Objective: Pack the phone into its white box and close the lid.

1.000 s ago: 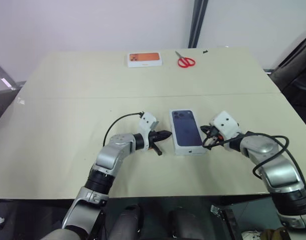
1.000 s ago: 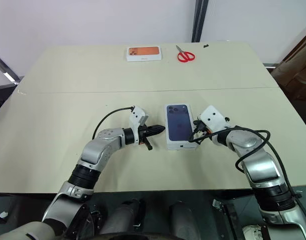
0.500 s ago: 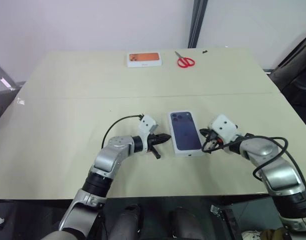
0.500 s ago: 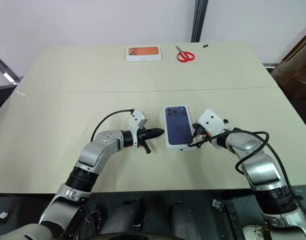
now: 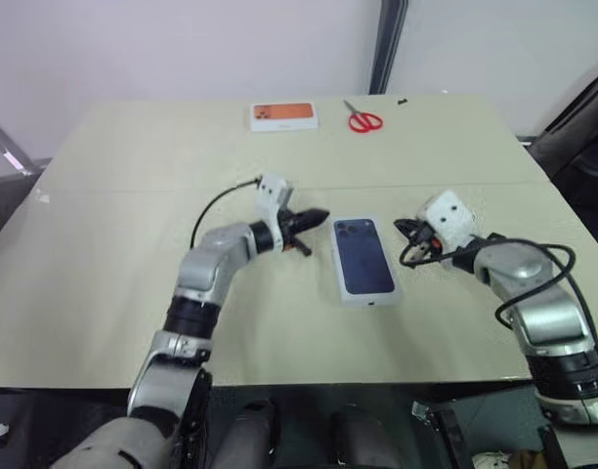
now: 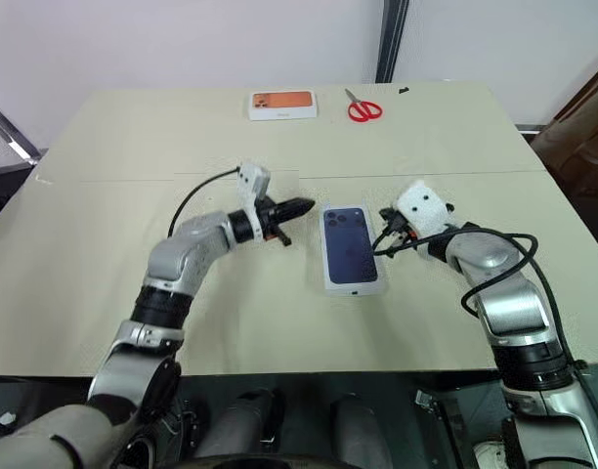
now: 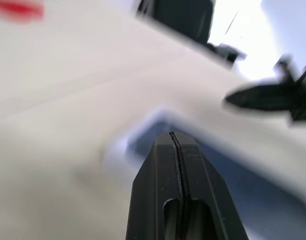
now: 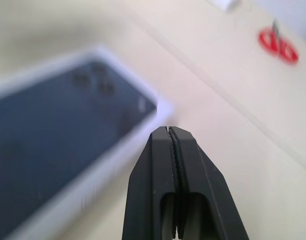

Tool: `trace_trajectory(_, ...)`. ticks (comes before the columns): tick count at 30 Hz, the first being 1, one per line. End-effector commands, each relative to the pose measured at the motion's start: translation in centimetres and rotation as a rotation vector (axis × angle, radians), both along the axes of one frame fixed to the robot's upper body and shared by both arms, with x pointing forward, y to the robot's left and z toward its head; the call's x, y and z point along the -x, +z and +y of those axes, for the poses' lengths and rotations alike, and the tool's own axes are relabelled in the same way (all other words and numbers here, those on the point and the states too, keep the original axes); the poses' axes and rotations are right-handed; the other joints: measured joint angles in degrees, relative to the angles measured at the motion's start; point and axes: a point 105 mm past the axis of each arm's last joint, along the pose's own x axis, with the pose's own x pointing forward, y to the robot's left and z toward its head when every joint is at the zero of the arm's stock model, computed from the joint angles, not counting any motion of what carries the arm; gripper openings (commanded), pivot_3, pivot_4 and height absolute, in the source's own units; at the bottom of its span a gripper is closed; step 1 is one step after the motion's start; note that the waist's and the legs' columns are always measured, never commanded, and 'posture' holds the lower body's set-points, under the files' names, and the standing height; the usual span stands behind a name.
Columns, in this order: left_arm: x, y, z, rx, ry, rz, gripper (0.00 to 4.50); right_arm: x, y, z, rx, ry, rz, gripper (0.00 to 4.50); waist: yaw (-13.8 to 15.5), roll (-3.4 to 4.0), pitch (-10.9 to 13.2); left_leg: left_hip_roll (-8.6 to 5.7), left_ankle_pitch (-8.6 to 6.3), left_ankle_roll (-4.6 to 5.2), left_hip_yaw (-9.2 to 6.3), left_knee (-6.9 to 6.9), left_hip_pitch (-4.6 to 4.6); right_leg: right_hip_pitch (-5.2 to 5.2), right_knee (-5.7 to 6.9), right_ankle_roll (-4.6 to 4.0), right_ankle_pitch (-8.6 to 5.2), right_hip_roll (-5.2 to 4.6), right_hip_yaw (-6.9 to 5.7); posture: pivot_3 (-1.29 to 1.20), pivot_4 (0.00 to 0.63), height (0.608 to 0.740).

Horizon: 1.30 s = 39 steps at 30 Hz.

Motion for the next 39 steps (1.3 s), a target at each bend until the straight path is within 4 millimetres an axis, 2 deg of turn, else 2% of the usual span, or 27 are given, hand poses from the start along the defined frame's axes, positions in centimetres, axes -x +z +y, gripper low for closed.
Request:
trace_trajectory(1,-0.1,-1.9,-1.5,-0.06,-0.034,0.011,0.0,1.7,-1.4,2.3,0.025,0.134,0.059,0.05,0.0,0.0,0.0,0.0,0.0,0.0,0.01,0.0,0.0,0.0,-0.01,0.0,0.0,0.0,0.01,0.0,0.15,0.734)
trace_trajectory(4,0.2,-5.2,-2.3,-0.235,-0.08,-0.008,0.0,3.2,-3.7,3.0,0.05,0.194,0.162,0.05,-0.3,-0.01,0.0,-0.01,-0.01,0.02,0.01,0.0,0.0,-0.04,0.03,0.0,0.0,0.01,0.02,0.0,0.15,0.734)
trace_trajectory(6,0.7,-7.2,-2.5,-0.318,-0.115,0.006,0.0,4.7,-6.1,2.9,0.153,0.241,0.24,0.05,-0.4,0.01,0.0,0.0,-0.03,0.06,0.01,-0.01,0.0,-0.06,0.06,0.0,0.0,0.02,0.05,0.0,0.15,0.734)
trace_trajectory(9,0.9,-9.7,-1.7,-0.446,-0.125,0.012,0.0,5.0,-7.2,2.6,0.209,0.233,0.241,0.05,-0.3,-0.24,-0.3,0.0,-0.15,0.24,-0.02,-0.04,0.19,0.16,0.01,0.0,0.0,0.02,0.02,0.0,0.15,0.734)
trace_trajectory(12,0.6,-8.6,-1.6,-0.365,-0.118,0.024,0.0,4.2,-5.6,3.0,0.113,0.199,0.208,0.05,-0.3,-0.32,-0.3,0.02,-0.24,0.35,-0.05,-0.24,0.88,0.88,-0.31,0.01,-0.02,0.02,0.0,0.0,0.15,0.734)
trace_trajectory(15,-0.1,-5.9,-1.3,-0.23,-0.084,0.009,0.86,3.1,-3.5,3.2,-0.092,0.149,0.226,0.0,-0.4,-0.29,-0.3,0.06,-0.27,0.38,-0.13,-0.29,1.03,1.09,-0.48,0.01,-0.02,0.04,-0.05,0.0,0.15,0.734)
trace_trajectory(18,-0.2,-3.3,-0.5,-0.152,-0.088,-0.045,2.39,2.2,-1.3,3.2,-0.17,0.13,0.163,1.41,-0.4,-0.24,-0.2,0.05,-0.26,0.37,-0.12,-0.28,0.89,0.91,-0.42,0.01,-0.02,0.04,-0.03,0.0,0.15,0.734)
trace_trajectory(22,-0.2,-1.1,2.5,-0.17,-0.065,-0.148,4.46,1.4,1.3,2.8,-0.257,0.109,0.086,3.48,-0.4,-0.22,-0.2,0.04,-0.25,0.34,-0.12,-0.29,0.78,0.78,-0.42,0.01,-0.02,0.03,-0.01,0.0,0.15,0.734)
trace_trajectory(24,-0.2,-0.6,4.1,-0.185,-0.038,-0.193,4.5,1.2,1.5,2.6,-0.241,0.101,0.062,4.47,-0.4,-0.21,-0.2,0.04,-0.25,0.34,-0.12,-0.3,0.78,0.79,-0.43,0.01,-0.01,0.02,-0.01,0.0,0.15,0.734)
trace_trajectory(28,0.8,-0.4,7.8,-0.221,0.0,-0.221,4.5,1.1,1.7,1.8,-0.235,0.069,0.027,4.47,-0.4,-0.19,-0.2,0.02,-0.25,0.35,-0.11,-0.29,0.78,0.79,-0.44,0.01,-0.01,-0.01,0.0,0.0,0.15,0.734)
trace_trajectory(31,1.9,-0.6,10.7,-0.236,0.036,-0.226,4.5,1.7,0.6,0.7,-0.165,0.055,0.026,4.47,-0.3,-0.18,-0.2,0.03,-0.25,0.35,-0.11,-0.32,0.78,0.77,-0.44,0.0,-0.01,-0.01,0.01,0.0,0.15,0.734)
trace_trajectory(36,4.7,-3.0,15.2,-0.308,0.077,-0.146,4.5,4.2,-1.0,-1.5,-0.134,0.082,0.089,4.47,-0.3,-0.05,-0.1,0.03,-0.28,0.4,-0.11,-0.34,0.78,0.85,-0.55,0.0,-0.01,-0.04,0.01,0.0,0.15,0.734)
trace_trajectory(39,5.8,-3.7,17.3,-0.335,0.125,-0.119,4.5,5.2,-1.6,-3.2,-0.097,0.071,0.109,4.47,-0.3,0.03,0.0,0.03,-0.31,0.44,-0.1,-0.36,0.8,0.86,-0.56,-0.01,-0.01,-0.06,0.01,0.0,0.15,0.734)
